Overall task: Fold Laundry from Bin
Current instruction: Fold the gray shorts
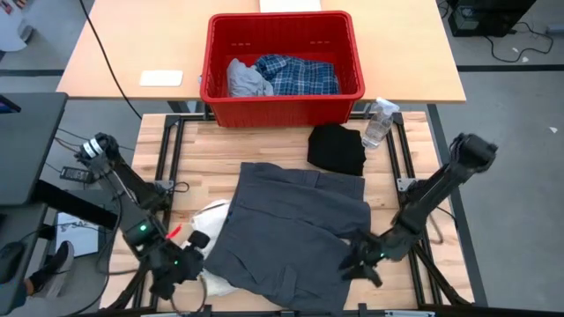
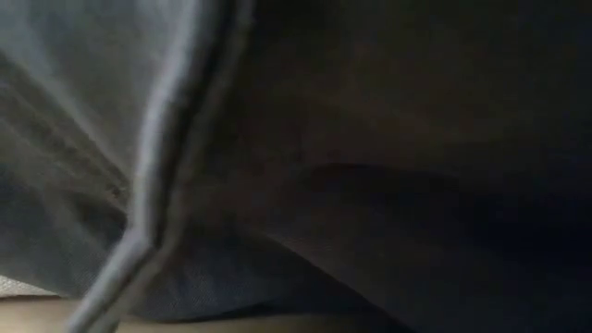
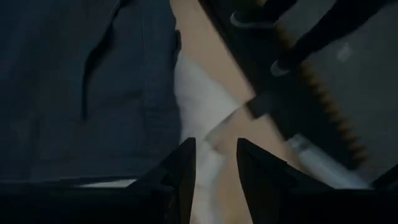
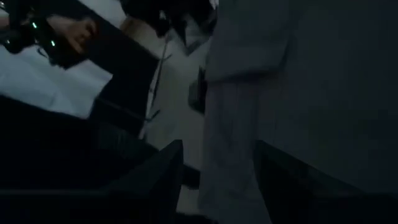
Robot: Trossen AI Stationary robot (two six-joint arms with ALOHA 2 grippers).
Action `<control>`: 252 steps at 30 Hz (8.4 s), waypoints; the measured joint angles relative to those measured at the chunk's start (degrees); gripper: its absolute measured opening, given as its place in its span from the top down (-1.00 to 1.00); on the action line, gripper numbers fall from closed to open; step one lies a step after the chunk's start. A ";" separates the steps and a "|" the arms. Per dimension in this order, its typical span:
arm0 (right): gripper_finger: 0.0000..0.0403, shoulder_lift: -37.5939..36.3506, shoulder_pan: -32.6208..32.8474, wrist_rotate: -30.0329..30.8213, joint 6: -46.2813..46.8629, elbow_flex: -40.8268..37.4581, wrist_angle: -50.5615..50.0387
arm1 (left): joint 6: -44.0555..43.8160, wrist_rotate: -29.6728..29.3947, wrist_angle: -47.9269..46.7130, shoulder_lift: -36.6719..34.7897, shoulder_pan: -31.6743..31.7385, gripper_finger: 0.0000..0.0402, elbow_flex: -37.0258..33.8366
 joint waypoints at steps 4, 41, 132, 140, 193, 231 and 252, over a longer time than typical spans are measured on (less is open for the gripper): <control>0.14 9.95 -0.44 -4.14 4.92 5.37 -0.72 | 7.35 -3.80 -1.67 2.18 -2.10 0.37 0.00; 0.05 41.05 6.86 3.90 -6.13 62.98 -59.11 | 17.29 -17.94 -3.57 16.22 -1.26 0.61 -0.04; 0.88 4.48 -62.34 -12.70 -40.80 23.79 -76.77 | 9.97 0.35 -5.78 2.12 61.66 0.80 -5.83; 0.03 2.00 -66.43 -12.52 -40.73 25.17 -78.09 | 1.96 1.61 -16.79 2.09 65.56 0.53 -5.90; 0.96 16.54 -51.13 -24.48 -56.41 30.57 -50.88 | -72.17 1.27 18.67 24.90 11.00 0.15 6.60; 0.86 16.43 -36.13 -43.62 -34.00 22.79 -44.76 | -88.16 -28.10 6.48 20.07 1.82 0.08 10.63; -0.29 16.44 -60.02 -35.49 -55.50 41.75 -55.22 | -96.90 -17.72 23.74 32.83 17.99 -0.30 10.43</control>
